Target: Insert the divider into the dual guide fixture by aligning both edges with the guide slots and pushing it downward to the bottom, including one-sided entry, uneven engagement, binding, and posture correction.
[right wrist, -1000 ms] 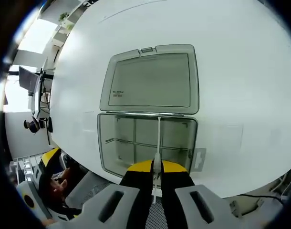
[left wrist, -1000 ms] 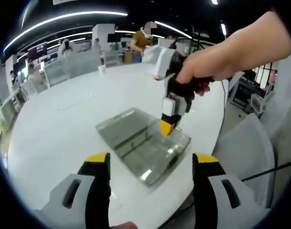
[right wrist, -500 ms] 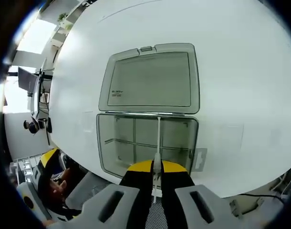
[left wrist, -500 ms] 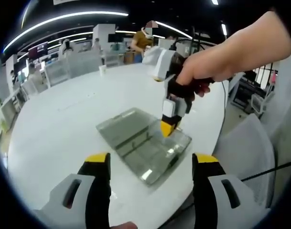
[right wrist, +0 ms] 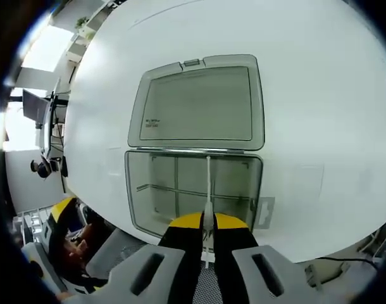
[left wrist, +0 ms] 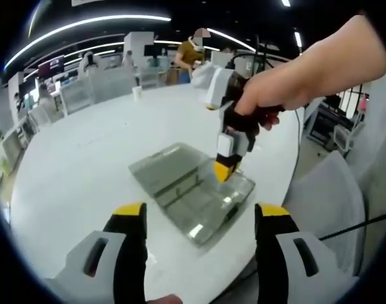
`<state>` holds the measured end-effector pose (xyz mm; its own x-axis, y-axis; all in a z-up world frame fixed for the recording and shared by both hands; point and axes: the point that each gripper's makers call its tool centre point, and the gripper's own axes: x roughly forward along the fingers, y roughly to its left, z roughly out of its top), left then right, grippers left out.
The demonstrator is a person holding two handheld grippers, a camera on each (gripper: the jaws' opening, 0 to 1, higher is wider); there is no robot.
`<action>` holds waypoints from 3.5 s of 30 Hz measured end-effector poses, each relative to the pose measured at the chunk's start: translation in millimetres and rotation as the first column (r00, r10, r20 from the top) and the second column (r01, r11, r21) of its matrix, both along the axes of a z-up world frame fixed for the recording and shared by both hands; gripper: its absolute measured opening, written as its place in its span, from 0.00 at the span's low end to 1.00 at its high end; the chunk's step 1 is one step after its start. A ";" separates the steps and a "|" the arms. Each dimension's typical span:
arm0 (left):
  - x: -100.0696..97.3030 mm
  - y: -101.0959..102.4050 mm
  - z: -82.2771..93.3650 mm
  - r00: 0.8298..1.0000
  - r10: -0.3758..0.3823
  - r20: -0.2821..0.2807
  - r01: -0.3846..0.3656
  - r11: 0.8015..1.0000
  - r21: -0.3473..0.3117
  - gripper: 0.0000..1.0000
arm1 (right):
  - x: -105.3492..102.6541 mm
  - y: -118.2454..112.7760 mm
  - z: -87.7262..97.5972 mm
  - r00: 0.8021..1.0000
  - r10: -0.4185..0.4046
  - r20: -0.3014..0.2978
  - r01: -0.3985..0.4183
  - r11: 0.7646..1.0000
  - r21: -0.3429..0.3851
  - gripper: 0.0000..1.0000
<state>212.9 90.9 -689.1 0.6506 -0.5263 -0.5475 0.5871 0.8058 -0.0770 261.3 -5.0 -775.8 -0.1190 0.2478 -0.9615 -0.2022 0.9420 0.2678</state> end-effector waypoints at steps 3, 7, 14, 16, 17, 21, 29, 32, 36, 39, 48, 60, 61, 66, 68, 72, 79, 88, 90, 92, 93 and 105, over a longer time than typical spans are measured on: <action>-0.1 0.6 -0.3 1.000 0.001 -0.001 -0.001 1.000 0.000 0.68 | -1.1 0.1 -0.8 1.000 0.002 -0.001 -0.002 1.000 -0.003 0.00; 0.1 1.3 -0.1 1.000 0.003 -0.001 -0.003 1.000 0.000 0.68 | -2.5 0.4 -1.3 1.000 0.002 -0.003 -0.002 1.000 -0.005 0.00; -0.2 2.5 -0.7 1.000 0.005 -0.002 -0.005 1.000 0.003 0.67 | -1.4 1.0 -3.6 1.000 0.007 -0.008 -0.007 1.000 -0.014 0.00; -0.4 2.4 -0.8 1.000 0.005 -0.003 -0.005 1.000 0.002 0.67 | -2.1 1.2 -4.2 1.000 0.011 -0.006 -0.011 1.000 -0.019 0.00; -0.4 2.2 -0.8 1.000 0.005 -0.003 -0.005 1.000 0.002 0.67 | -1.8 1.3 -4.3 1.000 0.011 -0.006 -0.011 1.000 -0.020 0.00; -0.5 1.6 -1.0 1.000 0.004 -0.003 -0.004 1.000 0.001 0.67 | -1.0 1.7 -4.8 1.000 0.020 -0.004 -0.020 0.999 -0.035 0.00; -1.7 -0.4 -1.3 1.000 -0.002 -0.004 0.002 1.000 0.003 0.67 | -0.5 2.6 -5.7 0.999 0.053 0.003 -0.053 0.995 -0.081 0.00; -2.2 -0.8 -1.1 1.000 -0.004 -0.004 0.004 1.000 0.002 0.67 | -0.4 4.7 -5.6 0.998 0.066 0.003 -0.066 0.993 -0.097 0.00; -2.8 -1.0 -0.8 1.000 -0.006 -0.004 0.006 1.000 0.002 0.67 | -0.3 4.3 -2.4 0.997 0.078 -0.003 -0.077 0.990 -0.116 0.00; -3.2 -1.1 -0.9 1.000 -0.009 -0.005 0.009 1.000 0.004 0.67 | 1.0 4.3 1.3 0.997 0.077 -0.012 -0.078 0.990 -0.121 0.00; -2.9 -3.8 1.4 1.000 -0.016 -0.002 0.016 1.000 0.007 0.67 | -2.7 5.7 6.6 0.996 0.089 -0.025 -0.091 0.988 -0.126 0.00; -3.7 -3.5 1.4 1.000 -0.014 -0.001 0.014 1.000 0.010 0.67 | -3.1 4.2 3.4 0.997 0.069 -0.024 -0.071 0.991 -0.112 0.00; -3.6 -3.4 1.5 1.000 -0.013 0.000 0.013 1.000 0.010 0.67 | -2.3 5.1 2.5 0.997 0.070 -0.024 -0.073 0.991 -0.111 0.00; -3.0 -2.9 2.7 1.000 -0.014 0.001 0.014 1.000 0.013 0.67 | -2.4 3.0 0.7 0.997 0.073 -0.022 -0.075 0.990 -0.116 0.00; -2.4 -2.4 3.2 1.000 -0.012 0.002 0.012 1.000 0.012 0.67 | -4.3 3.7 1.2 0.997 0.070 -0.022 -0.072 0.991 -0.113 0.00; -2.7 -2.9 2.8 1.000 -0.014 0.001 0.014 1.000 0.015 0.66 | -3.5 4.7 -0.2 0.997 0.075 -0.019 -0.077 0.990 -0.114 0.00; -2.6 -3.5 3.1 1.000 -0.015 0.001 0.015 1.000 0.014 0.66 | -5.1 4.4 -1.7 0.997 0.077 -0.019 -0.078 0.990 -0.118 0.00; -2.6 -2.5 2.1 1.000 -0.013 -0.001 0.013 1.000 0.015 0.67 | -4.1 5.5 -5.9 0.996 0.085 -0.018 -0.086 0.988 -0.129 0.00; -2.6 -2.5 1.9 1.000 -0.014 -0.001 0.014 1.000 0.014 0.67 | -4.1 5.8 -6.5 0.996 0.092 -0.017 -0.094 0.987 -0.134 0.00; -2.5 -2.3 1.3 1.000 -0.013 -0.003 0.014 1.000 0.014 0.67 | -4.0 5.7 -7.4 0.995 0.094 -0.017 -0.095 0.986 -0.137 0.00; -2.4 -2.2 1.3 1.000 -0.013 -0.003 0.013 1.000 0.013 0.67 | -3.9 5.8 -8.0 0.995 0.094 -0.017 -0.095 0.986 -0.139 0.00; -1.7 -0.7 -0.2 1.000 -0.010 -0.006 0.010 1.000 0.011 0.67 | -6.8 6.2 -13.9 0.994 0.110 -0.009 -0.110 0.982 -0.156 0.00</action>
